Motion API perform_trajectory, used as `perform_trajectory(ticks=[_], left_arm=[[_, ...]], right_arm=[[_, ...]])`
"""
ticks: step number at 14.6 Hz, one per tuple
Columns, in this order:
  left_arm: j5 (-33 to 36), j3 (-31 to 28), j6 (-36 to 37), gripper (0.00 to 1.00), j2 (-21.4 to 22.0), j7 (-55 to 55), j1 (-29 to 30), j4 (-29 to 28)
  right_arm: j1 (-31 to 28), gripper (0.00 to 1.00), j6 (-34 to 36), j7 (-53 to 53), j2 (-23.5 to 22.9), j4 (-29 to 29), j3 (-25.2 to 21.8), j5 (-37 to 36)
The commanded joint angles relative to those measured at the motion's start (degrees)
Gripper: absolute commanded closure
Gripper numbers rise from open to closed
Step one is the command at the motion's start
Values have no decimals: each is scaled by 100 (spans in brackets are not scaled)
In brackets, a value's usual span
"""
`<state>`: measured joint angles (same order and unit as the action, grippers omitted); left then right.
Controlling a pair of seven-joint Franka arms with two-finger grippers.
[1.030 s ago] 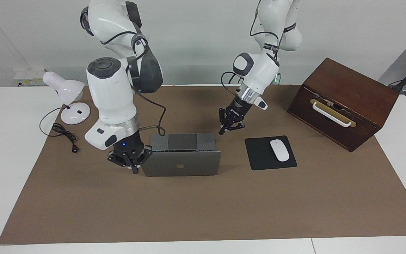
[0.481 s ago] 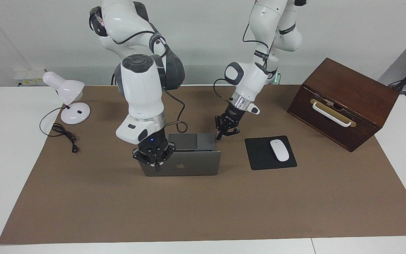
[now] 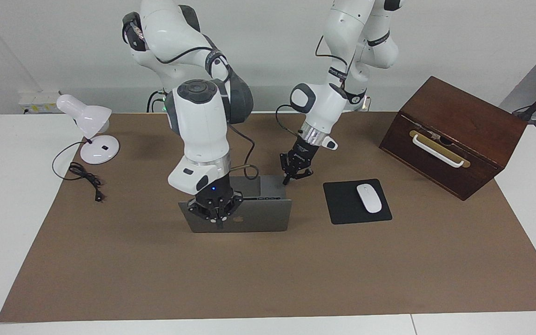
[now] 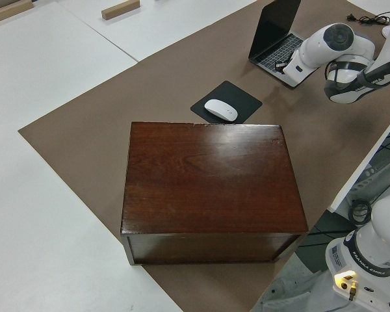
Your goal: Close laptop with both arms
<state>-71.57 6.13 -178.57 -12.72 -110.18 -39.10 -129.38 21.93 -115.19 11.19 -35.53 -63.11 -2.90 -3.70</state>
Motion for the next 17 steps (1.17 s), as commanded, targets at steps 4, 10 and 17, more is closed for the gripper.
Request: perform_trajectory(ticks=[4,10,17], left_arm=[[-138,-77,-371,100,-353,-12,-379,246],[-147,-68,-477,100,-450,-12,-476,246],[-235,-68,-477,100,-494,-12,-537,158]], right_arm=[[4,100,260,217,-50,106,-27,545],[-5,100,287,217,-41,106,-27,563],[-5,100,357,217,-24,97,-36,581]])
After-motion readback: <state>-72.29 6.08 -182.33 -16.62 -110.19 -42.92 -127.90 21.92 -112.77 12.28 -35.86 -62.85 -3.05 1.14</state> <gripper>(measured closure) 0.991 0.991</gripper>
